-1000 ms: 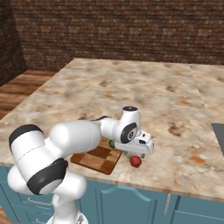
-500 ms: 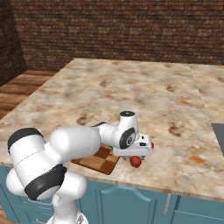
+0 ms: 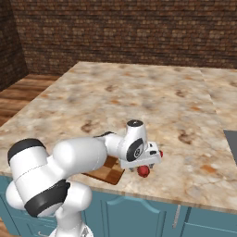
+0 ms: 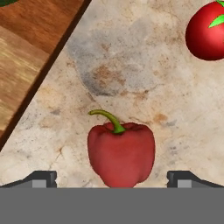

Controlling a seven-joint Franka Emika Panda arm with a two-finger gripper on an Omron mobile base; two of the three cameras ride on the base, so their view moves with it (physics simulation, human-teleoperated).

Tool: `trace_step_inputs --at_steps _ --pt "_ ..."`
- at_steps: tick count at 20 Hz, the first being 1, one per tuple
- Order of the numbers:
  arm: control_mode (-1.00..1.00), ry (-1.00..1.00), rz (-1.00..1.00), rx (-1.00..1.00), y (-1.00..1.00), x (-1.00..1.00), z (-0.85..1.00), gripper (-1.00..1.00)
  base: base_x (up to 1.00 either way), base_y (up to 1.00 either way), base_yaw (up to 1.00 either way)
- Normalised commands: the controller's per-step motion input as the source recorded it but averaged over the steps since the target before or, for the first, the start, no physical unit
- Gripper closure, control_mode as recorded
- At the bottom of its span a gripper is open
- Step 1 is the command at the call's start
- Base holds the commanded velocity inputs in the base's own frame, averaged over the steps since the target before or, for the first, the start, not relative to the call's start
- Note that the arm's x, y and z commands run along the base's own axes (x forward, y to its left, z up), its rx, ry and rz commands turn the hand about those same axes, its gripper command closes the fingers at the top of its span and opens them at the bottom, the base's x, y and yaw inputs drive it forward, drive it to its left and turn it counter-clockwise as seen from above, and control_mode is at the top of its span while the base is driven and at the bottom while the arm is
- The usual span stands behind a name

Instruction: Place the avocado, onion, tomato, and bell pepper on the cutting board.

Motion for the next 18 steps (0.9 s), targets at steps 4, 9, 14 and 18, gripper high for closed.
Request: trace_step_inputs --at_steps 4,9,14,18 --pt "-1.0 0.0 0.05 0.0 0.0 0.1 -0.14 -1.0 0.0 0.0 0.0" --pt "-1.0 0.0 0.01 0.0 0.0 0.03 -0.16 -1.0 0.0 0.0 0.0" --pt "-1.0 0.0 0.0 0.0 0.0 0.03 -0.15 -1.0 0.0 0.0 0.0" --pt "-1.0 0.0 0.0 0.0 0.0 0.0 -0.06 -1.0 0.0 0.0 0.0"
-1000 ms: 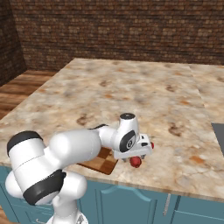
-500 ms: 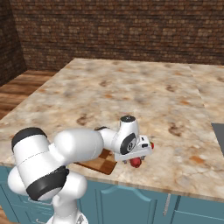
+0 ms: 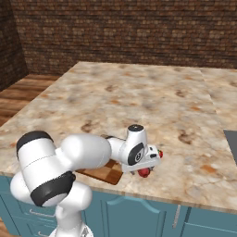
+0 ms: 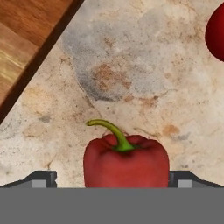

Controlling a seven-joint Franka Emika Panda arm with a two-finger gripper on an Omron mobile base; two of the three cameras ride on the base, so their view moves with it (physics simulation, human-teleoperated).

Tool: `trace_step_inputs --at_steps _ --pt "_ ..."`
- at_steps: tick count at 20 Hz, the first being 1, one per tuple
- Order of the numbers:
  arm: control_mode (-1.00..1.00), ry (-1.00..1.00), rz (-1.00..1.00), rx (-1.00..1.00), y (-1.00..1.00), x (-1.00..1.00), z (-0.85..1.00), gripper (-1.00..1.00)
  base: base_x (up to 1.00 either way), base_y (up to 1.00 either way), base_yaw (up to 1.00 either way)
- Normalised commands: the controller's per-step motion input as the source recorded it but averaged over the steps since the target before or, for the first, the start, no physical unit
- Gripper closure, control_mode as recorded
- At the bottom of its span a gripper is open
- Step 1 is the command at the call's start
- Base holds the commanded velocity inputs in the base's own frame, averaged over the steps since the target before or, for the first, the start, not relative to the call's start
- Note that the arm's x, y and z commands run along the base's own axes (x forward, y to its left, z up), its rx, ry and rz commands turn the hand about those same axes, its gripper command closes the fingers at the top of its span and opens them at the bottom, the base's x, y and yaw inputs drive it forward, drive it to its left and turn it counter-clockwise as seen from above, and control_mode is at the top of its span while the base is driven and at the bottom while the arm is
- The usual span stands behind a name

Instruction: Place the avocado, onion, tomato, and bell pepper on the cutting board.

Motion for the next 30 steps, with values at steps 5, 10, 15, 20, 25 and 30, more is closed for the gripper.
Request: trace_step_inputs --at_steps 5,10,15,20,25,30 --pt "-1.0 0.0 0.0 0.0 0.0 0.0 -0.05 1.0 0.0 0.0 0.0" --pt "-1.0 -0.01 0.0 0.0 0.0 -0.08 -0.01 1.0 0.0 0.0 0.0" --pt "-1.0 -0.09 0.0 -0.01 0.31 -0.1 0.39 1.0 0.0 0.0 0.0" --pt "-1.0 -0.02 0.0 -0.07 0.69 0.0 0.32 1.0 0.0 0.0 0.0" --pt "-1.0 0.01 -0.01 -0.02 0.71 0.0 0.18 1.0 0.0 0.0 0.0" --pt "-1.0 0.02 0.0 0.0 0.64 0.0 0.05 1.0 0.0 0.0 0.0"
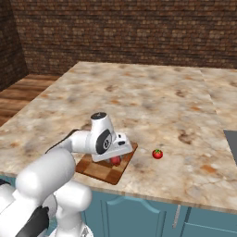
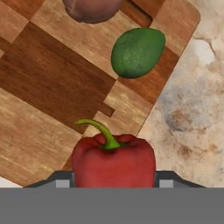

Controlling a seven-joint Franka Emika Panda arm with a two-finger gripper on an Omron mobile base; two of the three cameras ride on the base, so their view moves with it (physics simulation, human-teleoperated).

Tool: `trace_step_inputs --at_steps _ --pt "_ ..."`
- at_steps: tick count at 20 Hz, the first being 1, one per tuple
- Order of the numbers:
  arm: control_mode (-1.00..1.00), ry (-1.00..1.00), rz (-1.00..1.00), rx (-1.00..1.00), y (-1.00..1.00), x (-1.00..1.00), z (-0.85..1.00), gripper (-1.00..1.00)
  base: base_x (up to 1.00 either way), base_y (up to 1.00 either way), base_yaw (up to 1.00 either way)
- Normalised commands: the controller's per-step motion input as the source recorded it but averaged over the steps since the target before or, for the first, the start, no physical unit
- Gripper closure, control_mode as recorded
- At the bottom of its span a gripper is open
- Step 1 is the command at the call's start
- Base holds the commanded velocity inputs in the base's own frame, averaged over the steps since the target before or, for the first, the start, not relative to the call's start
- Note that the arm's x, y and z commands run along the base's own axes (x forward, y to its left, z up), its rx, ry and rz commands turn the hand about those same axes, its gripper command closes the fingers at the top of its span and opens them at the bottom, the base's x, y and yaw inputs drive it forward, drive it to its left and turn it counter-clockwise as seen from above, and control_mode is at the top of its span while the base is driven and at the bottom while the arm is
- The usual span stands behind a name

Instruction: Place the avocado, onion, tomato, and bell pepper on the cutting board.

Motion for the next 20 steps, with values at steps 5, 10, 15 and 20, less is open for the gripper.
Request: trace_step_inputs --at_steps 5,10,15,20 --pt "-1.0 0.02 -0.02 0.0 0.38 0.09 0.0 1.0 0.0 0.0 0.0" --pt "-1.0 0.01 -0.02 0.0 0.31 0.28 0.0 1.0 0.0 0.0 0.0" --pt "-1.0 0.04 -0.03 0.0 0.34 0.21 0.0 1.0 0.0 0.0 0.0" --pt "-1.0 0.05 -0.03 0.0 0.3 0.2 -0.02 1.0 0.0 0.0 0.0"
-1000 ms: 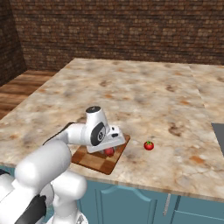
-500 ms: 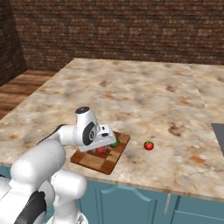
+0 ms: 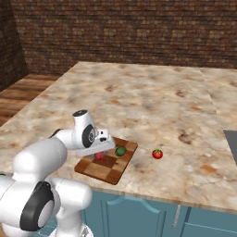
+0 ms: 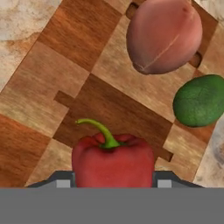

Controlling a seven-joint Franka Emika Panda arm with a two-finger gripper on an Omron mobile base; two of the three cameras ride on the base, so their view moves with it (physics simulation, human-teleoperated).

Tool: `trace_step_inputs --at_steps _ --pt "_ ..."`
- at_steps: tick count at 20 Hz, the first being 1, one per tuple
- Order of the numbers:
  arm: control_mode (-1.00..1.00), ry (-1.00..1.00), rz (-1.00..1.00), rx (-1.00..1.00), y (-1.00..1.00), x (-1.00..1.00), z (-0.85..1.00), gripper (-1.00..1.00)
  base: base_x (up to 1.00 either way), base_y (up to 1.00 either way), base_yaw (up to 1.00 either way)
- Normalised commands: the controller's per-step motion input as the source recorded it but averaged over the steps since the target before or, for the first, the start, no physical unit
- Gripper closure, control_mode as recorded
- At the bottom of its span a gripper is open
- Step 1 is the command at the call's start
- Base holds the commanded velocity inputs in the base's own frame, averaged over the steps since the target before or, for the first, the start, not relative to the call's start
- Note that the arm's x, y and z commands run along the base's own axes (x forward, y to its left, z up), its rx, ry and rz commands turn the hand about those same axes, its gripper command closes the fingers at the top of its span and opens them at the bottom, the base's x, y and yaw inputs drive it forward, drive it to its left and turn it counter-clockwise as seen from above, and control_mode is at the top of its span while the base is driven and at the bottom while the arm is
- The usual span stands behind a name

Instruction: Place the avocado, onion, tomato, and bell pepper on the cutting board.

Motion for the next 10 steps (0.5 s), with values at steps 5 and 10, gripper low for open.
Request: trace_step_inputs --at_steps 5,10 --pt "-1.0 0.02 -0.01 0.0 0.07 0.18 -0.14 1.0 0.0 0.0 0.0" --pt "-1.0 0.0 -0.02 0.0 0.0 0.06 -0.22 1.0 0.0 0.0 0.0"
